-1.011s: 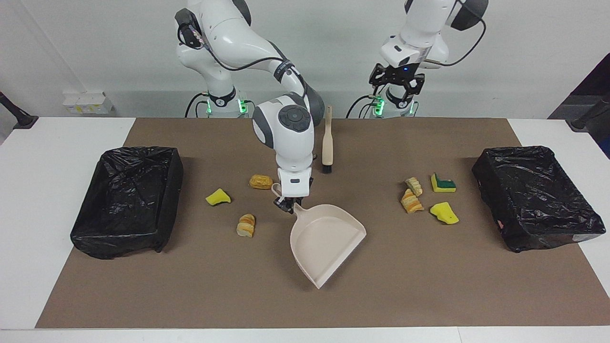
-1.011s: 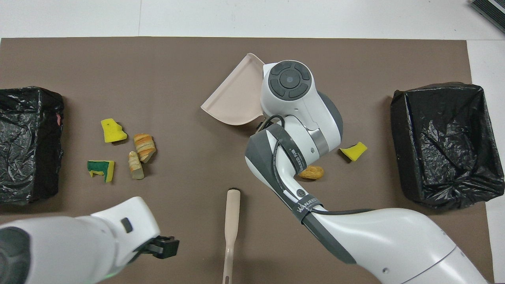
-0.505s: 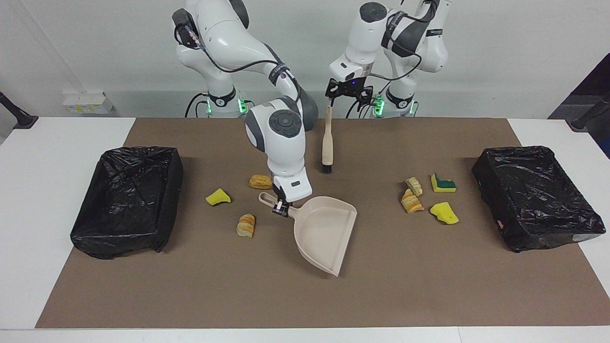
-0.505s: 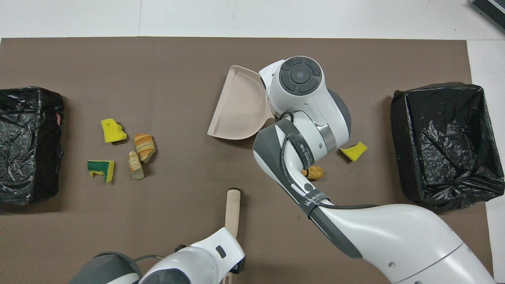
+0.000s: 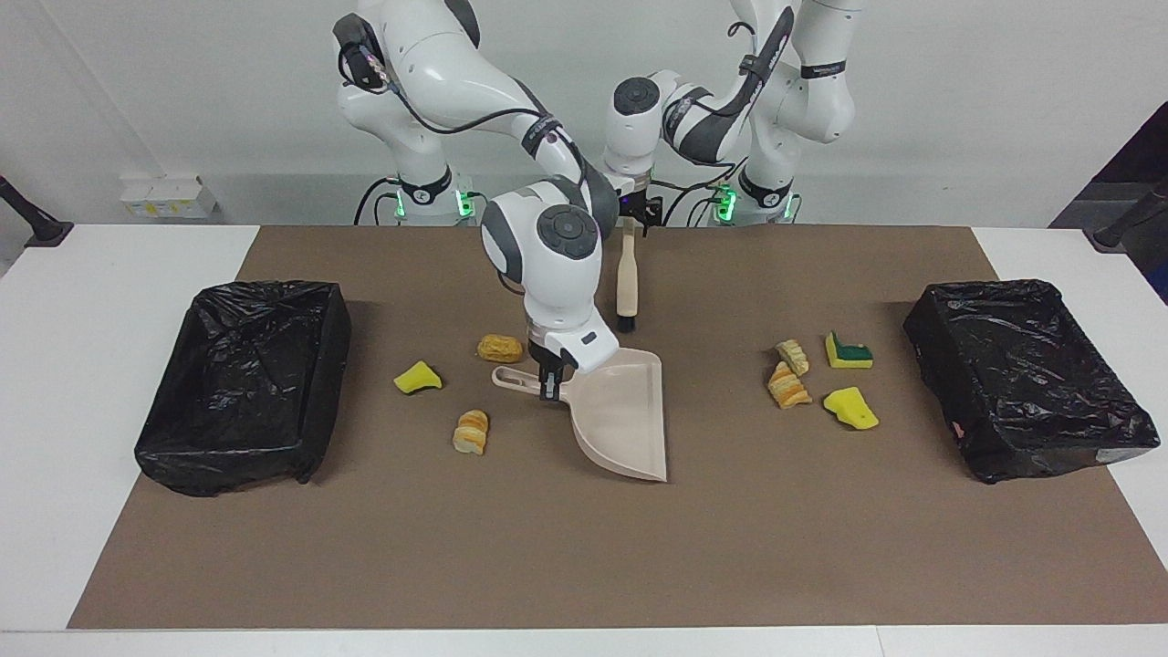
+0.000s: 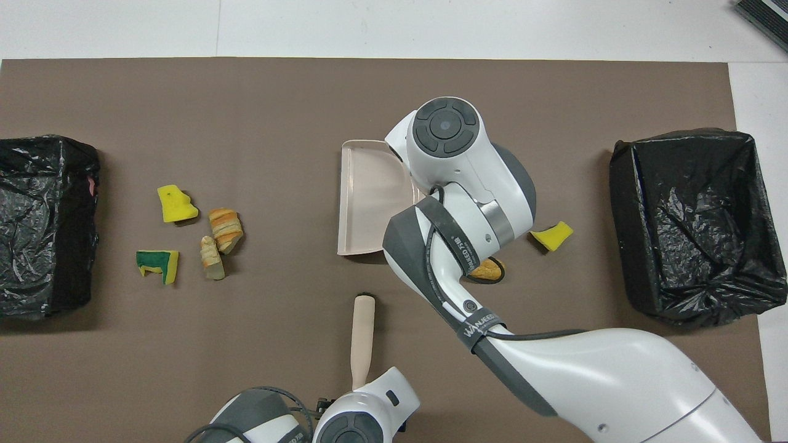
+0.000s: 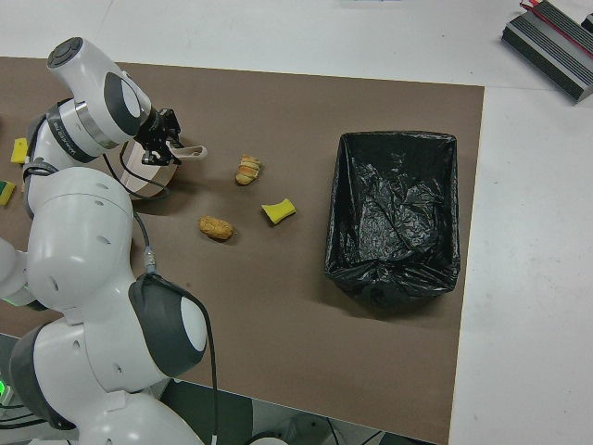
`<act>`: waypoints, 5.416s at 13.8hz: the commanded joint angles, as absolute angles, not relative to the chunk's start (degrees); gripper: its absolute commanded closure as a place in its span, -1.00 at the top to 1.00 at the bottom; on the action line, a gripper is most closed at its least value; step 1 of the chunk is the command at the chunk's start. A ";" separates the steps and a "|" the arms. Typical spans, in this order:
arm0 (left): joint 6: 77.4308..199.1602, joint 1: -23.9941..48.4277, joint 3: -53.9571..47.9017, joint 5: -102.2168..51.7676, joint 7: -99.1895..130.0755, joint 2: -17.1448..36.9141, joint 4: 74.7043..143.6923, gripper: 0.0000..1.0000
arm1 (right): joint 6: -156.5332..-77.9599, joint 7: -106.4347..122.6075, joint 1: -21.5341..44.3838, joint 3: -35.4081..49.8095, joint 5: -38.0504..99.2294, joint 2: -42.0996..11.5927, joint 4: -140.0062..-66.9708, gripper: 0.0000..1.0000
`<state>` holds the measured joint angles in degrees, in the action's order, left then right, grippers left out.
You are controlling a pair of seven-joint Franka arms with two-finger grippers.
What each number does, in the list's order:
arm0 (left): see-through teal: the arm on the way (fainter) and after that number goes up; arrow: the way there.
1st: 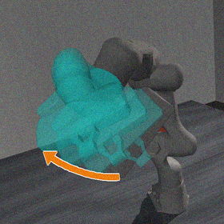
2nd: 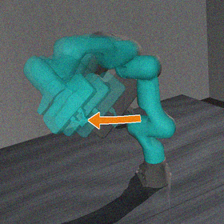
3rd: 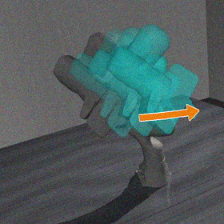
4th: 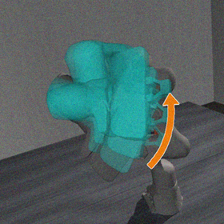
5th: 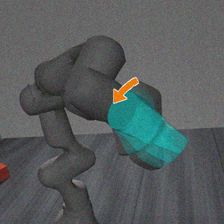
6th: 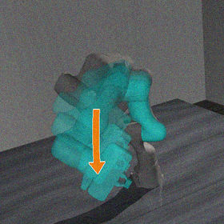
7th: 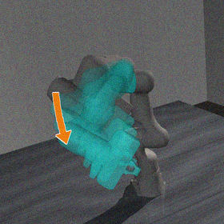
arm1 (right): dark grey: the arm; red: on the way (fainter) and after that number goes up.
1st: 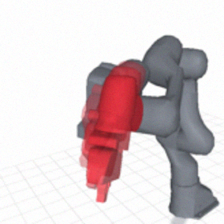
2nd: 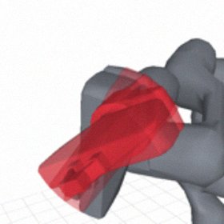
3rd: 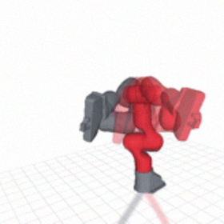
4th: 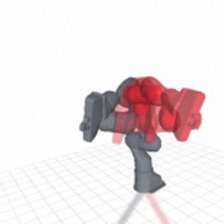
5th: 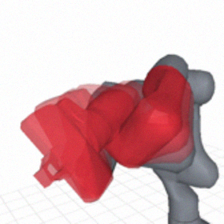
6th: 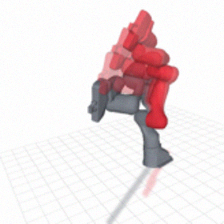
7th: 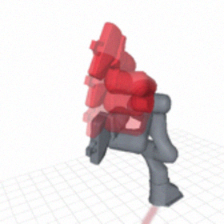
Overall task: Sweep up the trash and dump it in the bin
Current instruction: 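Set the dustpan down while the left gripper grasps the beige brush, then sweep the sponges and bread into the dustpan with the left gripper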
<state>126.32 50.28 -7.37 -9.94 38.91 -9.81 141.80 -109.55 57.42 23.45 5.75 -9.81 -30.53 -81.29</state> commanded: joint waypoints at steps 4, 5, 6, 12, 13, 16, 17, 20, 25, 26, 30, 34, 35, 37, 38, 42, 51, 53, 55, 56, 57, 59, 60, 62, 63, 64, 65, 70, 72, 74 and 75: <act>128.15 52.56 -6.33 -10.46 40.87 -11.60 144.84 -0.65 | -110.56 62.84 23.29 6.15 -12.04 -28.92 -83.58 -1.00; 128.23 52.47 -6.24 -10.46 40.87 -11.51 144.76 -1.00 | -111.18 63.54 23.29 6.15 -12.04 -29.00 -83.58 -1.00; 128.15 52.38 -6.15 -10.20 40.78 -10.99 144.32 -1.00 | -112.57 63.72 23.29 6.15 -12.04 -29.00 -84.02 -1.00; 120.62 48.97 -5.97 -9.58 39.73 -13.00 142.13 -1.00 | -117.34 63.63 23.38 6.24 -11.87 -29.79 -84.81 -1.00; 117.19 47.82 -5.89 -9.58 38.42 -14.31 141.51 -1.00 | -117.33 63.37 23.55 6.24 -11.69 -29.79 -84.81 -1.00; 107.17 41.42 -5.71 -9.58 33.50 -21.68 141.24 -1.00 | -116.11 61.97 25.22 6.24 -10.55 -29.79 -84.90 -1.00; 104.09 38.44 -5.63 -9.58 31.31 -24.32 140.72 -1.00 | -114.80 60.83 25.31 6.24 -10.46 -29.79 -84.90 -1.00; 94.51 28.26 -5.45 -9.32 28.30 -25.40 134.67 -1.00 | -113.38 56.69 25.49 6.24 -8.00 -29.62 -84.64 -1.00; 96.41 5.66 -5.62 -2.64 13.90 -19.88 128.60 -1.00 | -111.36 53.53 27.25 6.24 -8.09 -30.85 -83.50 -1.00; 97.11 3.10 -5.45 -1.94 12.49 -18.21 126.84 -1.00 | -111.18 53.00 27.51 6.24 -8.00 -30.94 -83.06 -1.00; 97.29 -2.35 -5.45 2.28 10.81 -11.00 123.57 -1.00 | -110.57 50.45 28.04 6.24 -8.17 -31.73 -82.62 -1.00; 99.57 -5.97 -5.45 2.37 11.25 -9.06 126.02 -1.00 | -111.09 50.36 28.04 6.24 -8.09 -31.73 -82.62 -1.00; 100.19 -6.15 -5.45 2.37 11.34 -9.14 127.25 -1.00 | -111.18 50.27 27.95 6.24 -7.82 -31.73 -82.62 -1.00; 101.07 -8.69 -5.45 2.55 11.34 -8.53 129.01 -1.00 | -111.27 50.19 27.95 6.24 -7.65 -31.64 -82.70 -1.00; 102.38 -8.88 -5.45 3.51 11.34 -7.83 129.81 -1.00 | -111.53 49.92 27.95 6.24 -6.78 -31.64 -82.71 -1.00; 107.13 -7.74 -5.62 3.69 11.60 -6.25 131.40 -1.00 | -111.53 49.14 28.38 6.24 -6.33 -32.95 -82.62 -1.00; 113.02 7.80 -5.80 -5.18 14.59 -3.08 131.31 -1.00 | -113.11 52.55 30.67 6.24 -11.95 -33.57 -82.00 -1.00; 114.69 11.58 -5.80 -7.90 14.59 -2.81 131.31 -1.00 | -113.12 52.82 30.76 6.24 -11.95 -33.57 -82.18 -1.00; 117.76 15.10 -5.80 -9.22 14.50 -2.55 131.22 -1.00 | -112.94 52.91 30.76 6.24 -11.95 -33.49 -82.27 -1.00; 118.47 15.99 -5.80 -10.45 14.50 -2.55 131.22 -1.00 | -112.94 53.17 30.76 6.24 -12.04 -33.40 -82.35 -1.00; 118.91 16.87 -5.89 -12.03 14.41 -2.46 130.96 -1.00 | -112.77 54.04 30.76 6.24 -12.04 -33.40 -82.35 -1.00; 118.74 18.02 -5.80 -15.71 15.11 -1.59 129.03 -1.00 | -112.76 54.49 30.76 6.15 -12.04 -33.40 -82.44 -1.00; 118.13 17.32 -5.71 -16.95 16.77 -1.15 127.72 -1.00 | -112.76 54.49 30.76 6.15 -12.04 -33.40 -82.44 -1.00; 112.63 14.26 -5.36 -17.23 16.53 -2.45 124.39 -1.00 | -112.76 54.58 30.76 6.15 -12.04 -33.31 -82.44 -1.00; 107.37 11.28 -5.36 -17.14 15.48 -2.55 120.71 -1.00 | -112.76 54.49 30.76 6.24 -12.13 -33.31 -82.44 -1.00; 102.70 9.68 -5.36 -16.53 12.42 -2.55 116.93 -1.00 | -112.85 54.49 30.76 6.24 -12.22 -33.31 -82.44 -1.00; 99.87 8.10 -5.36 -15.13 9.61 -1.94 114.37 -1.00 | -112.94 54.49 30.76 6.15 -12.30 -33.31 -82.44 -1.00; 105.46 1.76 -5.19 -0.90 -0.97 1.03 114.08 -1.00 | -113.12 54.67 30.76 6.24 -12.30 -33.40 -82.44 -1.00; 108.09 1.93 -5.19 2.63 -1.05 4.73 114.26 -1.00 | -113.20 54.58 30.76 6.15 -12.30 -33.40 -82.53 -1.00; 107.93 2.72 -5.27 2.64 -1.06 5.01 115.83 -1.00 | -113.20 54.58 30.76 6.15 -12.22 -33.40 -82.53 -1.00; 108.97 3.07 -5.36 2.55 -0.88 5.01 118.19 -1.00 | -113.12 54.58 30.76 6.24 -12.22 -33.40 -82.53 -1.00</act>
<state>107.16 2.05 -5.19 1.26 -0.83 5.12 115.41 -112.82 52.63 30.83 5.93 -11.07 -32.81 -82.84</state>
